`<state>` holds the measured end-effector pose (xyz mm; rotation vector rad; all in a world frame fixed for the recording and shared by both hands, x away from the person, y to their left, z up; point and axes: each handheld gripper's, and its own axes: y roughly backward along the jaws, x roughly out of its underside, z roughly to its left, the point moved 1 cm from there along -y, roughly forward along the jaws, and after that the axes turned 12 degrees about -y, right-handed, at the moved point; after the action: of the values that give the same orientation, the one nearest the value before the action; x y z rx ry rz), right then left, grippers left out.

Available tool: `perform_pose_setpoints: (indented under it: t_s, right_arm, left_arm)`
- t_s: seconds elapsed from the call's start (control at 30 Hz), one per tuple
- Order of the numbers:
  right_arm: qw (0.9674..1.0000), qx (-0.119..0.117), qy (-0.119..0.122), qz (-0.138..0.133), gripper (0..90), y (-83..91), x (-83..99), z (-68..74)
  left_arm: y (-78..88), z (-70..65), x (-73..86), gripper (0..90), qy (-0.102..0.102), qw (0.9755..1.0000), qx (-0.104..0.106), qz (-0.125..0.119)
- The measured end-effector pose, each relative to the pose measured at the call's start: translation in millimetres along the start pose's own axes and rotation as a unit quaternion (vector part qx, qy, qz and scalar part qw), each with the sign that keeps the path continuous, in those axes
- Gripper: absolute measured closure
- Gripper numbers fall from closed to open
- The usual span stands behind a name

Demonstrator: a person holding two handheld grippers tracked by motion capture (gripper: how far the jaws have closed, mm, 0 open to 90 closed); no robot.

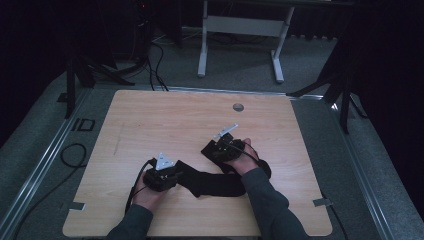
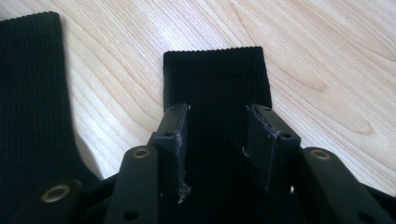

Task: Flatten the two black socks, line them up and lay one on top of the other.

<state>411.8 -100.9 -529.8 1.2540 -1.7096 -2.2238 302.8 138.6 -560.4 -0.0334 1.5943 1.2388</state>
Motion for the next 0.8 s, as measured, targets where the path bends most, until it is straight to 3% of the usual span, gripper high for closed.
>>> perform_pose_setpoints:
  t_s: [0.13,0.23,0.4,0.57,0.63,0.8]
  right_arm:
    - [0.9999,-0.003,-0.008,0.008,54.1,-9.1,-3.7,-2.5]
    - [0.9992,-0.005,-0.016,0.038,53.0,-21.7,-2.6,-4.7]
    - [0.9994,-0.01,-0.022,0.026,56.5,-23.4,-2.5,-7.7]
    - [0.9992,-0.006,-0.029,0.027,68.7,-22.7,-3.0,-12.0]
    - [0.9992,-0.001,-0.029,0.028,78.9,-22.2,-3.4,-13.4]
    - [0.9991,0.008,-0.026,0.033,84.3,-22.2,-4.8,-13.7]
  left_arm:
    - [-0.4,-1.1,-0.5,63.9,-0.002,1.0,0.001,0.001]
    - [-0.4,-0.3,-0.3,63.9,-0.001,1.0,0.001,0.0]
    - [0.2,0.1,-0.2,63.9,0.0,1.0,0.0,-0.001]
    - [-1.1,-1.7,-0.6,63.9,-0.004,1.0,0.002,0.001]
    - [-1.5,-1.8,-0.7,63.9,-0.005,1.0,0.003,0.002]
    - [-1.3,-0.4,-0.5,63.9,-0.002,1.0,0.002,0.001]
